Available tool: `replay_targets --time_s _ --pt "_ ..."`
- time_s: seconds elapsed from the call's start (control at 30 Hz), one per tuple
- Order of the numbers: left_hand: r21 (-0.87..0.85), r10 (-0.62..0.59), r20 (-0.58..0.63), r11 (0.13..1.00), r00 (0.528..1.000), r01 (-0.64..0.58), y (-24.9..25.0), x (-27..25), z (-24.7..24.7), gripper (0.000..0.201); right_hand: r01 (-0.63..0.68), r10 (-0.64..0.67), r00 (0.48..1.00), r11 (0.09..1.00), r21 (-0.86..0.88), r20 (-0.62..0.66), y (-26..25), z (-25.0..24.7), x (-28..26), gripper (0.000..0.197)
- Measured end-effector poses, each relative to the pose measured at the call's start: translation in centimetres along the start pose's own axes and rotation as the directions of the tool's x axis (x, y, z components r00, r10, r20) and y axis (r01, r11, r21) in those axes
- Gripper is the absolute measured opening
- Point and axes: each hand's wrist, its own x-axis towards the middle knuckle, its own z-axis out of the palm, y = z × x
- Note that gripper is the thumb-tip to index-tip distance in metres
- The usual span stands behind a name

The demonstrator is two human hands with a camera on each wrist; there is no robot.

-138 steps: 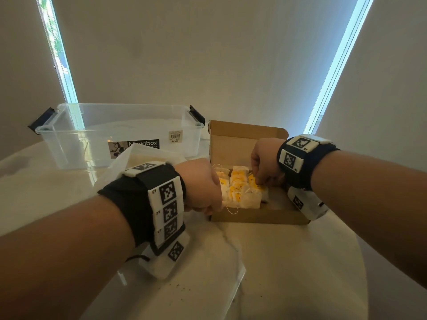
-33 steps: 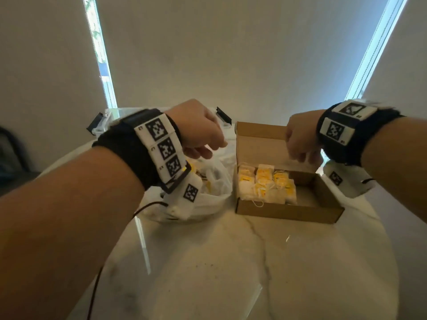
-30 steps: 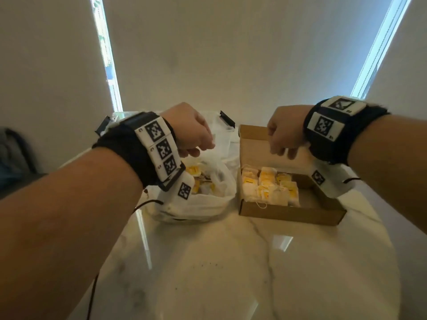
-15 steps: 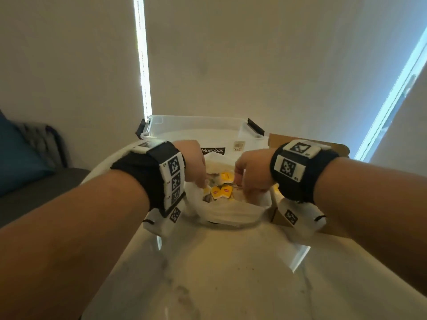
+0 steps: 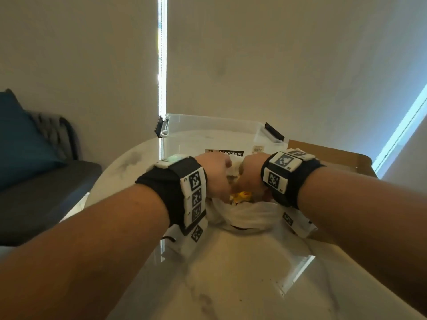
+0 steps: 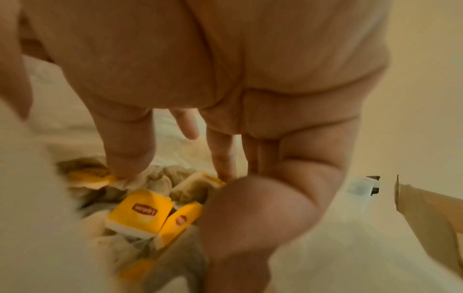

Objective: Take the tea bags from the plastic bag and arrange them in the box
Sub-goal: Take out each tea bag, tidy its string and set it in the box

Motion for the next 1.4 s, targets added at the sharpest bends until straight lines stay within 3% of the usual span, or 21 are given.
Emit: replay_targets --time_s 0.13,0.3,0.43,0.5,0.63,0.73,0.83,0.9,0.97,1.07,1.2,1.3,1.4 --pt "-0.084 0.009 0.002 0.996 1.0 -0.008 -0.6 0.1 0.1 0.088 0.048 -0.048 0.999 0.999 0.023 0.025 0.1 0.7 0.5 0.056" --pt "-0.089 -0.009 -0.01 0.996 1.0 0.008 -0.6 0.3 0.4 0.084 0.039 -0.039 0.999 0.998 0.058 -0.006 1.3 1.1 0.9 0.039" --pt "-0.095 -0.008 0.008 0.995 1.0 0.009 -0.5 0.3 0.3 0.086 0.064 -0.06 0.998 0.982 0.177 -0.029 1.6 1.5 0.9 0.057" --pt "-0.101 -0.021 0.012 0.995 1.0 0.022 -0.4 0.4 0.3 0.088 0.12 -0.116 0.993 0.983 0.136 -0.033 1.1 1.8 0.8 0.063" --pt "-0.114 -0.046 0.013 0.992 0.999 0.047 -0.2 0.5 0.4 0.091 0.137 -0.13 0.987 0.988 0.073 -0.096 0.9 1.8 1.0 0.045" --pt "-0.128 -0.053 0.026 0.99 0.998 0.056 -0.2 0.6 0.3 0.086 0.122 -0.116 0.99 0.989 0.088 -0.075 1.6 1.3 0.9 0.041" --pt "-0.122 -0.021 -0.036 0.992 0.999 0.016 0.3 0.5 -0.3 0.079 0.107 -0.087 0.993 0.941 0.322 -0.078 2.8 0.7 0.5 0.032" --pt "-0.083 0.03 -0.172 0.996 0.985 -0.045 1.0 0.4 -1.0 0.072 0.084 -0.046 0.995 0.861 0.501 -0.088 3.5 0.1 0.0 0.023" --pt "-0.188 0.04 -0.303 0.977 0.952 -0.101 1.8 0.6 -1.6 0.051 0.08 -0.016 0.994 0.769 0.635 -0.106 4.0 -0.4 -0.6 0.018" --pt "-0.493 -0.073 -0.357 0.861 0.931 -0.121 2.8 1.4 -1.8 0.026 0.1 -0.009 0.992 0.635 0.766 -0.122 4.6 -1.3 -1.5 0.018" --pt "-0.855 -0.213 -0.201 0.515 0.956 -0.065 3.5 3.0 -1.1 0.005 0.157 -0.001 0.984 0.465 0.871 -0.177 5.6 -2.3 -2.4 0.015" --pt "-0.973 -0.178 0.005 0.226 0.984 0.046 3.9 3.2 -0.6 0.033 0.205 0.005 0.976 0.336 0.919 -0.22 6.2 -2.8 -3.0 0.018" --pt "-0.98 -0.114 0.179 0.07 0.977 0.187 4.4 2.8 -0.4 0.061 0.222 0.024 0.971 0.268 0.938 -0.237 6.6 -3.3 -3.6 0.02"
